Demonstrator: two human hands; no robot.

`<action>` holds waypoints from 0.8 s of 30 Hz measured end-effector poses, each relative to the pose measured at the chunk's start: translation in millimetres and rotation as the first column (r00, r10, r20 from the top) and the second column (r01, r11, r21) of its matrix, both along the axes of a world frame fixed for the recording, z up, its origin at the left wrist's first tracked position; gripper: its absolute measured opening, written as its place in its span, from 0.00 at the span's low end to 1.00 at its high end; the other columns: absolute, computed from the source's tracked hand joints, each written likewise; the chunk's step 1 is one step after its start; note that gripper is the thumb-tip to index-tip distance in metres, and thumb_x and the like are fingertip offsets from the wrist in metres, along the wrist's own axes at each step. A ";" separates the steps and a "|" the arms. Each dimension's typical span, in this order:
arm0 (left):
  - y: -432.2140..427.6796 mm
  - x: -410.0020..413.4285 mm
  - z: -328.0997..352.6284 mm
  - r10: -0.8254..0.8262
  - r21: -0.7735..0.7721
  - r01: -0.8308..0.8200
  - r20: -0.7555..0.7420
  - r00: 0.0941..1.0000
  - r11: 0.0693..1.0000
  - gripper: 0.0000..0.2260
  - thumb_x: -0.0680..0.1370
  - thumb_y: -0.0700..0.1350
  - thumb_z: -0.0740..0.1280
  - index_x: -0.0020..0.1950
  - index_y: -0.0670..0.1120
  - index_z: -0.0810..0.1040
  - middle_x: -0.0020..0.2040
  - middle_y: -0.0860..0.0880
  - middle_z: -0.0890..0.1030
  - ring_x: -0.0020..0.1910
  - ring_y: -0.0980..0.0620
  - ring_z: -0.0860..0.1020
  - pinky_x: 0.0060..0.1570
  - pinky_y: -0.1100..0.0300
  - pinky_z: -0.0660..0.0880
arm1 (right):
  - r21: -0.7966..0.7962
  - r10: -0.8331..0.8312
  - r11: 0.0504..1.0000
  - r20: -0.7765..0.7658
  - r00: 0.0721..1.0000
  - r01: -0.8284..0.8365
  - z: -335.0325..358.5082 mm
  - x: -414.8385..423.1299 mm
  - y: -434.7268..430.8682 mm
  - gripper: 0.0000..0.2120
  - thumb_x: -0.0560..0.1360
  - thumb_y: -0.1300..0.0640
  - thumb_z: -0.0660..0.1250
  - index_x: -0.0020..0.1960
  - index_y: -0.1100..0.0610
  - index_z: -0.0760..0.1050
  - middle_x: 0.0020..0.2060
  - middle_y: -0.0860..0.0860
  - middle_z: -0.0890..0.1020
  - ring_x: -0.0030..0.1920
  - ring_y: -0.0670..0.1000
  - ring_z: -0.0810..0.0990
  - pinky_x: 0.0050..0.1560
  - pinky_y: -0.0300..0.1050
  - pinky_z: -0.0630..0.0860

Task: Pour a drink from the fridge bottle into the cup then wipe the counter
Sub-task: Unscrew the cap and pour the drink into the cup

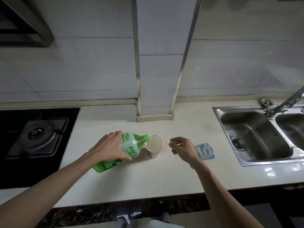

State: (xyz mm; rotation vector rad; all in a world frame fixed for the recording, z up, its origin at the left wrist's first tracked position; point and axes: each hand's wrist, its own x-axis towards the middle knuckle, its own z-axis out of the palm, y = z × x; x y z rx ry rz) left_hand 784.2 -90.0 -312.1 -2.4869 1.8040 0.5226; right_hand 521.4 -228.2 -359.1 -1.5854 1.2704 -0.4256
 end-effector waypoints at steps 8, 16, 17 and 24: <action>-0.5 2.7 0.8 0.020 -0.021 -0.020 -0.036 0.999 1.000 0.44 0.59 0.71 0.74 0.65 0.48 0.67 0.58 0.51 0.74 0.51 0.52 0.74 0.50 0.57 0.75 | 0.009 0.004 1.000 0.011 1.000 -0.004 1.0 4.3 -3.7 0.10 0.75 0.58 0.71 0.55 0.59 0.80 0.44 0.52 0.82 0.34 0.49 0.81 0.37 0.39 0.78; -0.2 1.1 5.4 0.123 -0.210 -0.180 -0.258 0.958 0.961 0.44 0.58 0.67 0.78 0.67 0.51 0.67 0.61 0.54 0.74 0.56 0.54 0.73 0.51 0.57 0.73 | -0.050 -0.001 0.999 0.105 0.994 0.006 25.5 16.0 -7.5 0.11 0.76 0.58 0.71 0.57 0.59 0.79 0.42 0.52 0.83 0.33 0.47 0.81 0.37 0.38 0.79; 0.0 2.1 6.1 0.127 -0.232 -0.199 -0.292 0.948 0.952 0.44 0.58 0.67 0.78 0.68 0.52 0.67 0.61 0.55 0.74 0.56 0.54 0.73 0.52 0.58 0.72 | -0.074 0.008 0.997 0.129 0.992 0.002 32.8 19.4 -8.0 0.11 0.75 0.58 0.72 0.56 0.59 0.79 0.42 0.53 0.83 0.34 0.47 0.82 0.38 0.38 0.79; -1.5 6.2 21.3 0.091 -0.351 -0.271 -0.453 0.887 0.896 0.40 0.56 0.63 0.81 0.63 0.57 0.68 0.58 0.59 0.75 0.56 0.55 0.75 0.52 0.57 0.74 | -0.207 0.224 0.964 0.307 0.925 -0.165 107.4 47.7 -4.0 0.14 0.75 0.64 0.72 0.59 0.56 0.80 0.41 0.49 0.82 0.37 0.47 0.81 0.45 0.37 0.78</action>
